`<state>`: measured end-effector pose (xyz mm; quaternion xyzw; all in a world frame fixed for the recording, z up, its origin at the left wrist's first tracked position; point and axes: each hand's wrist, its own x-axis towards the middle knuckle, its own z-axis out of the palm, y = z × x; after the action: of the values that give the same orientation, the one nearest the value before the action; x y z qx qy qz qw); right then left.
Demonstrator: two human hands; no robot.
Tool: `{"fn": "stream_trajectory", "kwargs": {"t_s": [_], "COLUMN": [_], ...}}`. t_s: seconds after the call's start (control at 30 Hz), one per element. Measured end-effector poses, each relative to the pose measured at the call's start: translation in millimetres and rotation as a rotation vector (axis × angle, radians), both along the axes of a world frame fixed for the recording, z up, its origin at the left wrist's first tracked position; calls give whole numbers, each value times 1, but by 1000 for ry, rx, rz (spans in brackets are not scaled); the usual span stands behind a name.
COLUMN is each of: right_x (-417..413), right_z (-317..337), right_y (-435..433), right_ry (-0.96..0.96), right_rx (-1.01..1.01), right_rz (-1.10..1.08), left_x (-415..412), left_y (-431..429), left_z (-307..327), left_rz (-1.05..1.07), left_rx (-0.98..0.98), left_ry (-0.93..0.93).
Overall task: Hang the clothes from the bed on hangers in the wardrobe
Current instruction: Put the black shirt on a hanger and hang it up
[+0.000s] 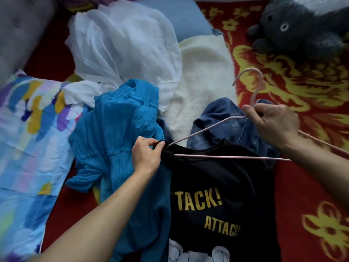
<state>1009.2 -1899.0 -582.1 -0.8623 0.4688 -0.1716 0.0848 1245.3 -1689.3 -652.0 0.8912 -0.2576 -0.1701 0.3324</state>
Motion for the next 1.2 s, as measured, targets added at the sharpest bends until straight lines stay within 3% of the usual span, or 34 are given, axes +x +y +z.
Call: {"fn": "stream_trajectory", "kwargs": {"t_s": [0.1,0.23,0.33,0.4,0.53,0.63,0.73,0.8,0.87,0.93,1.0,1.1,1.2], "right_x": [33,85,84,77,98,127,109,73,45,38,39,33,3], "right_z": [-24,-65,-84,-91,-97,-101,-102,-100,-96,-98,-102,-106,-103], "right_y": [25,79,79,68,73,89,67,41,28,32,45,56,49], "right_ry": [-31,-150,-354,-426,-387,-314,-385,-234,28,290,473,565,585], "right_rx": [110,564,792,863,938,1004,1045,929,945,940,855,599,563], "right_rz": [23,163,89,21,14,117,4,5,100,217,309,403,386], "left_x": [-4,-6,13,29,32,28,38,46,44,33,14,-2,12], "left_y": [-13,-25,-15,-5,5,0,2,1,-7,-22,-36,-45,-31], "left_z": [5,13,4,-12,-33,-38,-42,-41,-36,-30,-26,-30,-36], "left_rz": [-85,-202,-245,-261,-454,-459,-448,-379,-321,-364,-458,-490,-433], "left_rx": [-41,-152,-111,-34,230,176,154,152,120,124,187,321,221], "left_ry": [-25,92,201,243,210,208,269,313,356,403,332,96,5]}}
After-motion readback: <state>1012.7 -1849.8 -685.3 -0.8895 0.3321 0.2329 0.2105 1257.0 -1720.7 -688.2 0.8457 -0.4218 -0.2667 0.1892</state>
